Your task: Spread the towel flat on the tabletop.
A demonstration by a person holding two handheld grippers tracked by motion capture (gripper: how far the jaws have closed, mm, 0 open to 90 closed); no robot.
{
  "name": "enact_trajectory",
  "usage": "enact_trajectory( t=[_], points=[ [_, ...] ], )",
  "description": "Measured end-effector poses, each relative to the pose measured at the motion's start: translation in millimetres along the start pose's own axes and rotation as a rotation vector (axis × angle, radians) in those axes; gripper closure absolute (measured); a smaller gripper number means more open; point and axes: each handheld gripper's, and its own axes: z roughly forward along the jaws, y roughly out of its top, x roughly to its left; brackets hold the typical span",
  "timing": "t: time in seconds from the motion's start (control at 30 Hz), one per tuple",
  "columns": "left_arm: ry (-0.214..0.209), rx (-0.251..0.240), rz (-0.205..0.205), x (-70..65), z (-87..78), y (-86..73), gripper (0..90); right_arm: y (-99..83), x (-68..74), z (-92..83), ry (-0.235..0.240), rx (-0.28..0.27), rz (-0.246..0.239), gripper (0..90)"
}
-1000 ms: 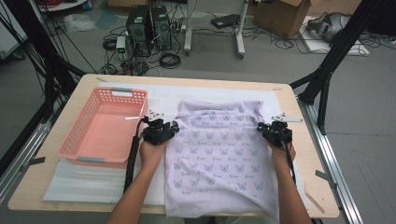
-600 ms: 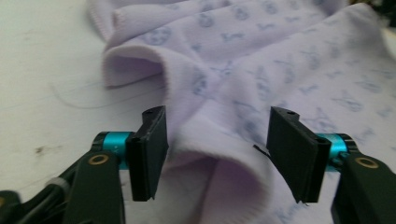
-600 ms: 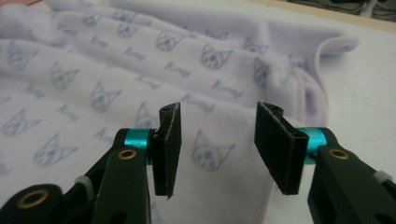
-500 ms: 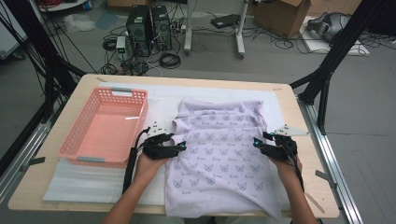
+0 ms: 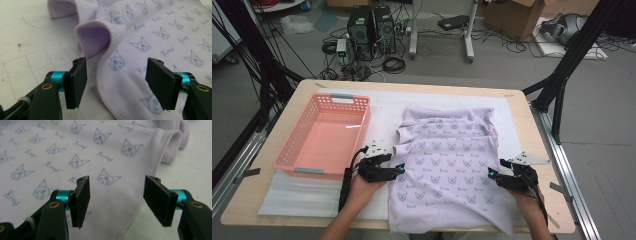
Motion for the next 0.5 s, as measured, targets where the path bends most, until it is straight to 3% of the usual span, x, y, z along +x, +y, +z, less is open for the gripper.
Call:
enact_trajectory(
  t=[0.1, 0.17, 0.23, 0.27, 0.33, 0.37, 0.4, 0.5],
  points=[
    [0.017, 0.023, -0.024, -0.2, -0.1, -1.3, 35.2, -4.8, 0.9, 1.8, 0.006, 0.027, 0.001, 39.3],
    [0.021, 0.029, -0.02, -0.3, -0.7, -2.4, 36.1, -6.7, 2.6, 4.9, -0.022, 0.07, -0.029, 42.9],
    [0.031, 0.034, -0.012, -1.7, -0.6, -2.5, 38.4, -8.0, 2.4, 6.5, -0.011, 0.068, -0.021, 48.4],
    [0.042, 0.035, -0.001, -2.7, -0.7, -2.8, 42.5, -7.8, 2.0, 6.5, -0.007, 0.068, -0.02, 54.3],
    [0.053, 0.036, 0.018, -5.9, 0.2, -2.9, 64.8, -7.2, 2.6, 6.8, 0.014, 0.063, 0.001, 71.7],
    [0.066, 0.041, 0.03, -6.5, 0.2, -2.5, 71.6, -6.8, 2.6, 7.2, 0.031, 0.064, 0.005, 82.2],
    [0.054, 0.038, 0.029, -5.9, 0.4, -2.4, 82.2, -6.0, 3.0, 8.5, 0.053, 0.064, 0.017, 84.5],
    [0.08, 0.026, 0.018, -3.6, 1.8, 1.7, 86.2, -3.0, 3.5, 12.2, 0.034, 0.055, 0.001, 85.7]
  ],
)
